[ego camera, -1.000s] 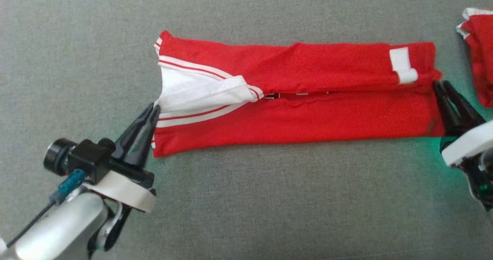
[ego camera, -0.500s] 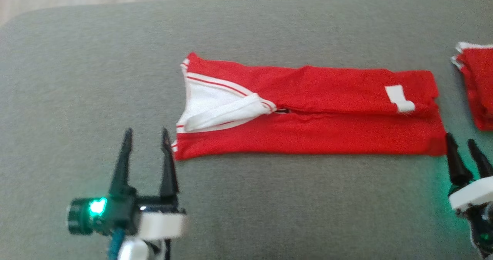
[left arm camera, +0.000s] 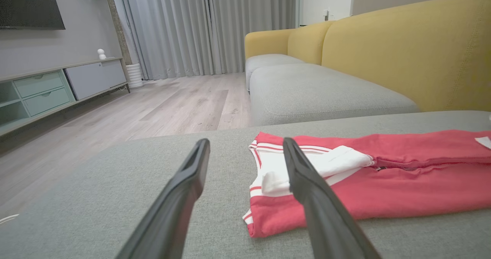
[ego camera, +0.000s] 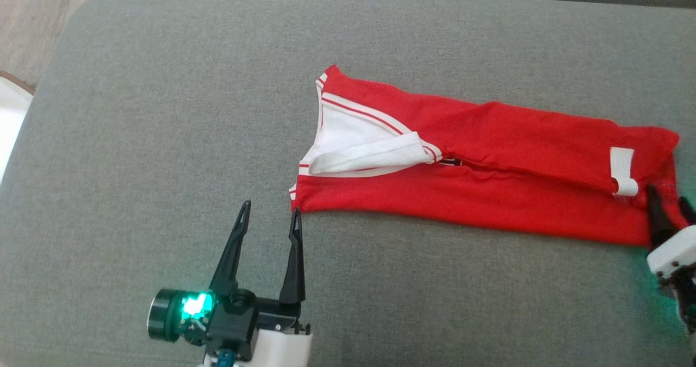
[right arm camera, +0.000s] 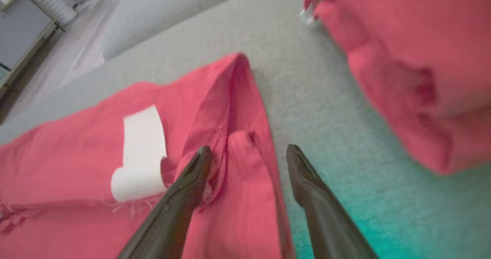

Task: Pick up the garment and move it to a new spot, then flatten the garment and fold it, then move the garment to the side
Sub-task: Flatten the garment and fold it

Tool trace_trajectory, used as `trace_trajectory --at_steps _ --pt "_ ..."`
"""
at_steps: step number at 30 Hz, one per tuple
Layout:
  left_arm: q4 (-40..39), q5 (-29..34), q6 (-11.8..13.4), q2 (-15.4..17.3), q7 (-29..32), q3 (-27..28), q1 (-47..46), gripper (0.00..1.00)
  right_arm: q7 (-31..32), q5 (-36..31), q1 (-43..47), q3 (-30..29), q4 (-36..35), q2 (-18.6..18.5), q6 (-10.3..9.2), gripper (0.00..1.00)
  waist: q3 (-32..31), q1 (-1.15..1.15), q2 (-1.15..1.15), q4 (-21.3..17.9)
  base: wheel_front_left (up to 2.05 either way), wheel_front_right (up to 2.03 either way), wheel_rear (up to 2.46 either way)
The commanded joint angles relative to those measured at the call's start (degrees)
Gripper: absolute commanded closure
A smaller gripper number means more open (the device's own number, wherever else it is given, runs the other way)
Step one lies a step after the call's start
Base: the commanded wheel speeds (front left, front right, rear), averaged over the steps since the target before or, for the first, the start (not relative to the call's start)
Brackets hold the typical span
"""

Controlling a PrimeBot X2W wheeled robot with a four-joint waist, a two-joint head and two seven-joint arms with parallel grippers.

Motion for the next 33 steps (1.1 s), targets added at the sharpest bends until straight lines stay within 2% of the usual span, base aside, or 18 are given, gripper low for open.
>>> trace_trajectory --at_steps 1,3,4,6,13,19,22,25,29,33 --pt "-1.5 0.8 -0.5 -0.6 -0.3 2.4 -0.9 0.0 1.8 -0.7 -0.7 0.8 -0.6 -0.5 0.37 0.0 0.4 0.0 0.0 0.1 0.0 0.0 0.0" --pt "-1.4 1.0 -0.9 -0.9 -0.3 2.8 -0.9 0.0 2.9 -0.8 -0.8 0.9 -0.4 -0.3 0.37 0.0 0.5 0.0 0.0 0.1 0.0 0.0 0.0" --pt "-1.2 1.3 -1.1 -1.0 -0.3 3.1 -0.9 0.0 3.8 -0.9 -1.0 1.0 -0.2 -0.1 0.37 0.07 0.6 0.0 0.0 0.1 0.0 0.0 0.0" --pt "-1.1 1.8 -1.7 -1.4 -0.3 3.8 -0.8 0.0 4.9 -1.2 -1.2 1.0 -0.1 0.5 0.37 1.0 0.7 0.0 0.0 0.0 0.0 0.0 0.0" --pt "-0.8 3.2 -3.4 -2.4 -0.3 5.6 -0.7 0.0 2.8 -1.3 -1.0 0.0 -2.1 -0.2 0.37 1.0 0.5 0.0 0.0 -1.5 0.0 0.0 0.0" --pt "-0.6 4.1 -4.6 -2.8 -0.3 7.5 0.1 0.0 4.4 -0.9 0.9 -3.9 -7.6 -5.9 0.37 1.0 -0.1 0.0 0.0 -3.7 0.0 0.0 0.0" --pt "-0.6 4.3 -5.2 -3.0 -0.3 8.1 0.1 0.0 6.6 1.3 1.4 -5.2 -13.2 -6.3 0.37 1.0 -0.2 0.0 0.0 -4.2 0.0 0.0 0.0" --pt "-0.5 4.5 -5.7 -3.3 -0.3 8.5 0.3 0.0 8.7 4.2 1.0 -5.5 -21.2 -4.3 0.37 1.0 -0.4 0.0 0.0 -4.6 0.0 0.0 0.0" --pt "-0.2 4.8 -6.7 -3.7 -0.3 8.7 0.3 0.0 12.1 6.1 0.0 -3.0 -31.3 0.4 0.37 1.0 -0.4 0.0 0.0 -4.2 0.0 0.0 0.0" --pt "-0.1 5.1 -7.6 -4.1 -0.3 8.7 -0.2 0.0 14.7 6.2 -2.1 1.3 -36.7 6.0 0.37 1.0 -0.3 0.0 0.0 -2.7 0.0 0.0 0.0"
